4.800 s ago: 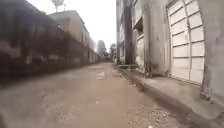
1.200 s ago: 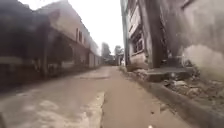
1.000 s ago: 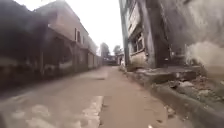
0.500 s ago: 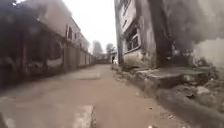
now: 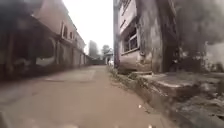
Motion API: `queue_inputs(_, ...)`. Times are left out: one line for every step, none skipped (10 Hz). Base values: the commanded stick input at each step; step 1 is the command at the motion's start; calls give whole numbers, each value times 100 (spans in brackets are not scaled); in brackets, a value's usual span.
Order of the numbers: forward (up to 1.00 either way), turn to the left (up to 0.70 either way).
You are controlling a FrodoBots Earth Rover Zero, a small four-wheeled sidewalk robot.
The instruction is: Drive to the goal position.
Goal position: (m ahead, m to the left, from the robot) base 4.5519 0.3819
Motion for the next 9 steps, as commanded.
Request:
queue_inputs(100,0)
queue_inputs(100,0)
queue_inputs(100,16)
queue_inputs(100,27)
queue_inputs(100,27)
queue_inputs(100,27)
queue_inputs(100,0)
queue_inputs(100,0)
queue_inputs(100,0)
